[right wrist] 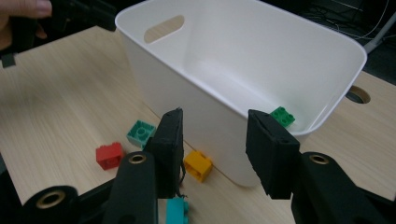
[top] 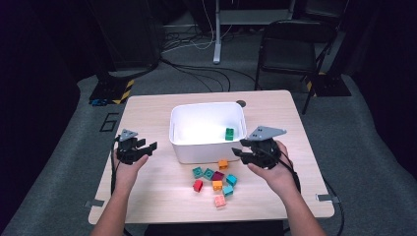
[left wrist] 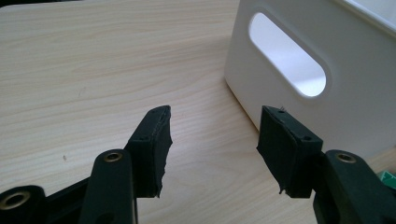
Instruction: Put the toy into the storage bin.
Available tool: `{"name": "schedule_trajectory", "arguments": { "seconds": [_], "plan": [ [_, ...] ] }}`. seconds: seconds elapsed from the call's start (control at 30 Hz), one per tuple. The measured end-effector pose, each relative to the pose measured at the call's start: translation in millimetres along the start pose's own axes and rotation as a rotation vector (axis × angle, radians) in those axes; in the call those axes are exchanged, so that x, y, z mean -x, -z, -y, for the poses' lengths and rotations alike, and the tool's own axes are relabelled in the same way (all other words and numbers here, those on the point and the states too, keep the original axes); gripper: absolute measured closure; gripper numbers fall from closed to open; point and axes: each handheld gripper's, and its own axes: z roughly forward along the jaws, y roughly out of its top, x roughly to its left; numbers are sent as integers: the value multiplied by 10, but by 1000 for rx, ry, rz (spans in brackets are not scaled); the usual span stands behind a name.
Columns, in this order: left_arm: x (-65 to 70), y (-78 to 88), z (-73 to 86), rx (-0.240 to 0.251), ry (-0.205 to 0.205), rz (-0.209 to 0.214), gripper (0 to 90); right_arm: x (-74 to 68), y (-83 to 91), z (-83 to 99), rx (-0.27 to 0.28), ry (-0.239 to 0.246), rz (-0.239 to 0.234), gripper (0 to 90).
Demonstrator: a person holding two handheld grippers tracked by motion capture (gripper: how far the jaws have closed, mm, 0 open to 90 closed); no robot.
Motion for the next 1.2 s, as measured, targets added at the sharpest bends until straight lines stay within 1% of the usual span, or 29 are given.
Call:
{"name": "schedule_trajectory", "arguments": {
  "seconds": [0.1,0.2,0.27,0.3,0.37,0.47,0.57,0.7,0.93,1.0,1.07,1.2],
  "plan": [
    [5,-11,-1,1,3,-2,439,-29,-109,214,-15,7,-17,570],
    [-6,-21,-5,-3,1,-2,441,-49,-223,374,-47,-4,-16,581],
    [-7,-29,-4,0,3,-4,442,-52,-308,461,-75,4,-29,584],
    [-7,-30,-4,-2,0,-4,444,-54,-335,496,-76,7,-30,585],
    [-5,-33,-6,-4,-1,-4,445,-65,-375,552,-75,-5,-40,588],
    [2,-44,-5,-8,-8,-3,446,-78,-441,633,-77,4,-44,595],
    [6,-40,-5,-8,-9,-3,447,-73,-483,675,-68,-17,-61,620],
    [5,-32,-2,-4,-9,-5,448,-86,-539,707,-78,-7,-82,649],
    [1,-18,10,-7,-7,-7,448,-125,-650,766,-106,10,-102,649],
    [0,-13,12,-8,-10,-9,448,-129,-680,778,-113,12,-101,644],
    [-3,-6,15,-10,-12,-10,448,-131,-713,799,-124,3,-106,636],
    [-11,-3,24,-3,-8,-17,448,-116,-782,846,-149,2,-110,619]
  ]
}}
